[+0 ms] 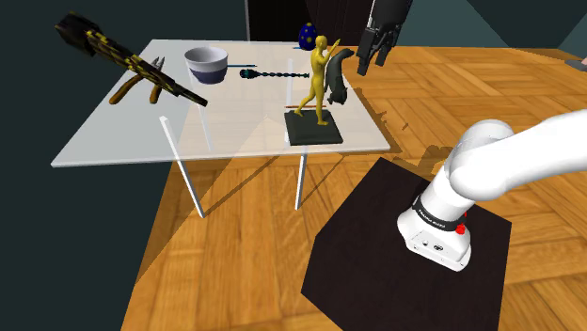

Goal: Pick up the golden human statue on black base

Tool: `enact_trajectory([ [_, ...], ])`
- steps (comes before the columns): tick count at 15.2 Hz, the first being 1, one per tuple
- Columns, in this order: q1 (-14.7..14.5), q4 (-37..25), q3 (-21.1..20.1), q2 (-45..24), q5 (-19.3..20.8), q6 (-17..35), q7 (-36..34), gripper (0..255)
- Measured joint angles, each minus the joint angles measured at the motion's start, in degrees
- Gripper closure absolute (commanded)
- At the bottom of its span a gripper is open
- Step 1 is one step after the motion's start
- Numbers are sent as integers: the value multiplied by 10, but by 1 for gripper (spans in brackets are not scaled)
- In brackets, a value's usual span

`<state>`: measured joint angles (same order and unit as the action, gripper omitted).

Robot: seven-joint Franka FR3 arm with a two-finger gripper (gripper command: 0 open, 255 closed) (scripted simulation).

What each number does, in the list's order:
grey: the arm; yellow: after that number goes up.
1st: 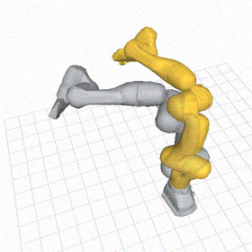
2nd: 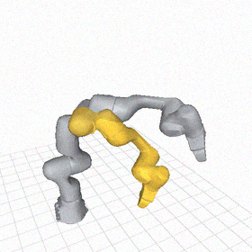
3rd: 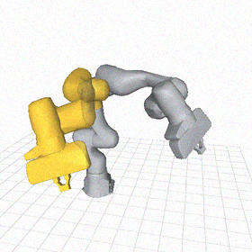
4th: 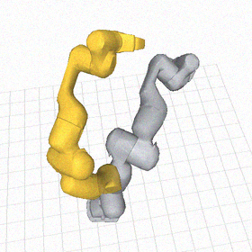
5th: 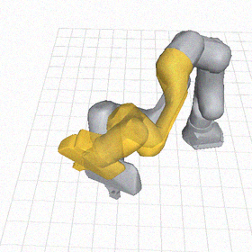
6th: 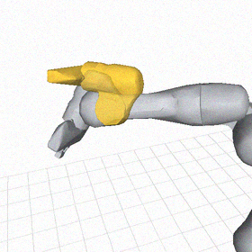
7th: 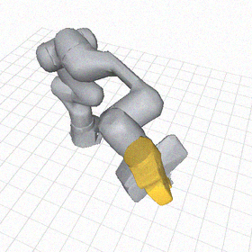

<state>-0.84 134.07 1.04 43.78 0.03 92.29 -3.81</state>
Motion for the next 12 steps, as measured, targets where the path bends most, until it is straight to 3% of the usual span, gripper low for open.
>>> enact_trajectory([
  [4,-2,-45,8,-50,6,-2,19,0],
  [12,-12,-262,34,-258,14,-38,91,0],
])
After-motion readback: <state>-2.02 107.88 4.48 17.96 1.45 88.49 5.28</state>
